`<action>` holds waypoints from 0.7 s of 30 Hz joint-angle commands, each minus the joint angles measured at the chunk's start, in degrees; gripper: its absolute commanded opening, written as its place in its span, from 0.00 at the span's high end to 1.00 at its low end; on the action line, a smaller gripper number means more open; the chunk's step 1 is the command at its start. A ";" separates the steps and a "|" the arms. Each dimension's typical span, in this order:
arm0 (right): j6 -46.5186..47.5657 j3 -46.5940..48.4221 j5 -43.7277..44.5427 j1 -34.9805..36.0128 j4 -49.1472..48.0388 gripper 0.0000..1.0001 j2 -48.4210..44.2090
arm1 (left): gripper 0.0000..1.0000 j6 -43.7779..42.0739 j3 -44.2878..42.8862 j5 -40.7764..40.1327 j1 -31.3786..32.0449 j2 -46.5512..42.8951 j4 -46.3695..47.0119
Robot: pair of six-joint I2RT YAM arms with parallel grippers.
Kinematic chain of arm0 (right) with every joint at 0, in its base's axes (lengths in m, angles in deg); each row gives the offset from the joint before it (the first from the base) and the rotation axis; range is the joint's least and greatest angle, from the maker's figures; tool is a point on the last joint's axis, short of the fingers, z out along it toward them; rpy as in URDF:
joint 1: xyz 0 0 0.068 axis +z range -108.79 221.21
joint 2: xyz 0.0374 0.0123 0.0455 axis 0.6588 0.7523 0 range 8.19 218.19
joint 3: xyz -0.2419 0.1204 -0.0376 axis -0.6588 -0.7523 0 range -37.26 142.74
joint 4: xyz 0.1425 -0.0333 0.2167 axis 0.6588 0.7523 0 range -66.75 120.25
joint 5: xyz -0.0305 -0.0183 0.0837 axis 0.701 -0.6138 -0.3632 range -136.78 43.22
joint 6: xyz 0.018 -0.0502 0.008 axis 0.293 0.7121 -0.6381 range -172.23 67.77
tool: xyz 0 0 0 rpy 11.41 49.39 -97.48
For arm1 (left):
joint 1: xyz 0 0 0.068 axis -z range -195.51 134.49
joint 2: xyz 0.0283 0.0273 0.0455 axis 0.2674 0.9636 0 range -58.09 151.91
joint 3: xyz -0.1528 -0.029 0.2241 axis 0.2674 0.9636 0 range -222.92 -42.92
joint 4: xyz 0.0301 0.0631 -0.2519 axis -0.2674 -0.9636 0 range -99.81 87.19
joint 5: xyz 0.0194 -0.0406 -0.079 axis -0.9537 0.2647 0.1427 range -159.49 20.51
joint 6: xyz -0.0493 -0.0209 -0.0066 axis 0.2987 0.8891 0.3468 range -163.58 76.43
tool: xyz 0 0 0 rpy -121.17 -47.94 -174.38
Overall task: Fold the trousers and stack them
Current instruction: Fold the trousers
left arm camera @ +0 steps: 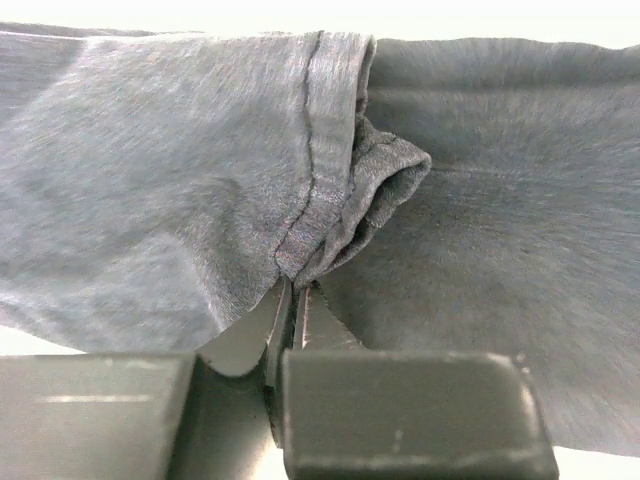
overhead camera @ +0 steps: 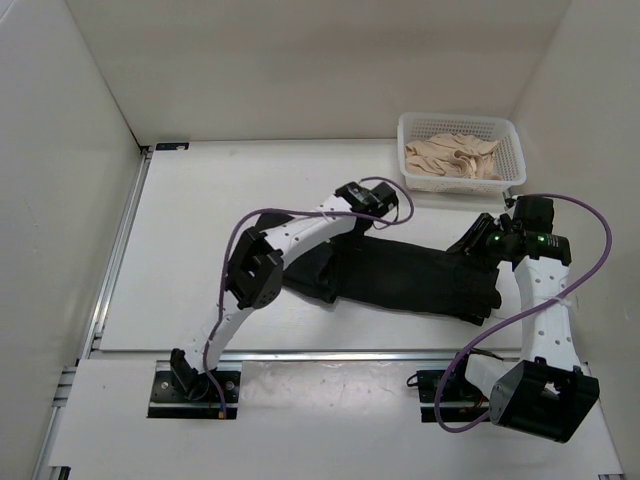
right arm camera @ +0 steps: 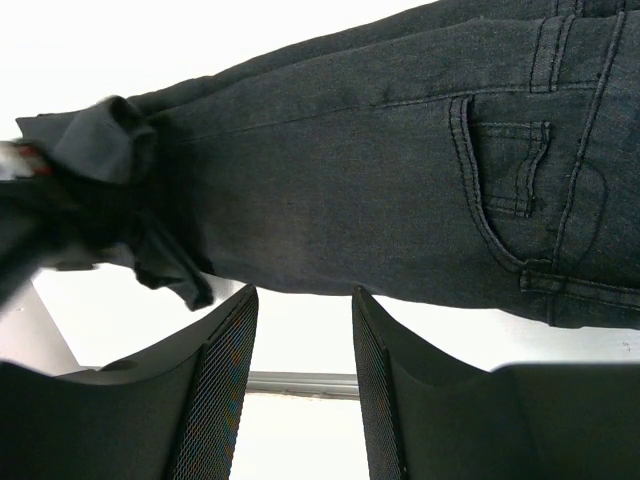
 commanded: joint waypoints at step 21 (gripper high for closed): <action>1.14 -0.70 0.72 0.16 -0.37 0.52 -1.56 | 0.09 -1.84 -2.37 13.66 -2.22 -5.38 5.19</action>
